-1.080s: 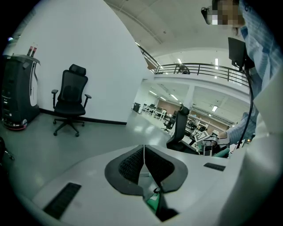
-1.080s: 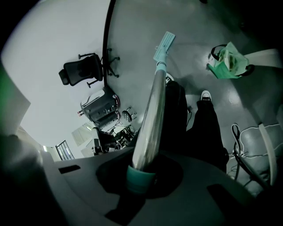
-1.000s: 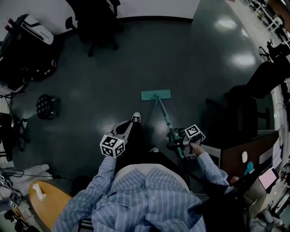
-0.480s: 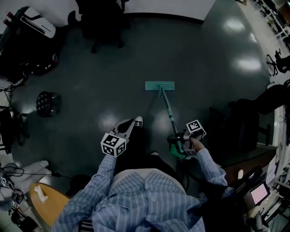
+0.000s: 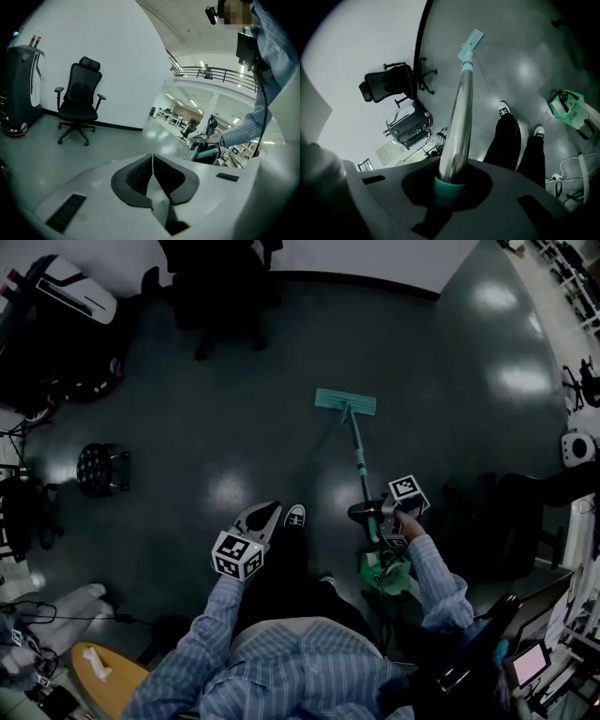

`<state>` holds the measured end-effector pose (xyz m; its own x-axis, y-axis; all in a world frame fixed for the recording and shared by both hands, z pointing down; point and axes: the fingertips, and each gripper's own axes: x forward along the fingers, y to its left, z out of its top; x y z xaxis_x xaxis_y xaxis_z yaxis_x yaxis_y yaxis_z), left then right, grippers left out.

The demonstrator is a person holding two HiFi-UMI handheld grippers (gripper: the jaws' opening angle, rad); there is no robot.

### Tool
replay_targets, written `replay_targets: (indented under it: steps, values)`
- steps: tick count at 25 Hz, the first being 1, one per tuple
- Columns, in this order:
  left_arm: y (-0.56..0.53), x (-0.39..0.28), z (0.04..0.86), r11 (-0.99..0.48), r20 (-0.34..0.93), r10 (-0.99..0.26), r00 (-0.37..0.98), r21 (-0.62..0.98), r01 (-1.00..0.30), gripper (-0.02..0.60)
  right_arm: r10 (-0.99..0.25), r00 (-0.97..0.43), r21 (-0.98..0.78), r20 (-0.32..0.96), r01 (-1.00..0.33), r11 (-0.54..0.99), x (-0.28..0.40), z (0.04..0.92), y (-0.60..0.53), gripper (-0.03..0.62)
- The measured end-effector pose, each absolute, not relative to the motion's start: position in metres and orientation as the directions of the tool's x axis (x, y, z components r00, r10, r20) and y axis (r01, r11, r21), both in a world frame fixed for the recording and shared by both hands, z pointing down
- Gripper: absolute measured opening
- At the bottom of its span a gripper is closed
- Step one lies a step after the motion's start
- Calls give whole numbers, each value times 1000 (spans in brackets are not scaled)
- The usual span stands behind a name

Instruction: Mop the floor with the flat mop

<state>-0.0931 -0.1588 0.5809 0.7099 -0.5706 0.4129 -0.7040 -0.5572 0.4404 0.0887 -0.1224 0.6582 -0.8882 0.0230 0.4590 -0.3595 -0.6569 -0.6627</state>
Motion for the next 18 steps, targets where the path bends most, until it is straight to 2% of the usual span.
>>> replay_targets:
  steps: [9, 18]
  values:
    - [-230, -100, 597, -572, 398, -562, 725, 446, -688, 9, -94, -855, -679, 511, -334, -653, 98, 694, -289, 25]
    - [-255, -99, 631, -560, 423, -531, 734, 475, -679, 9, -170, -820, -689, 547, -326, -647, 121, 725, -432, 25]
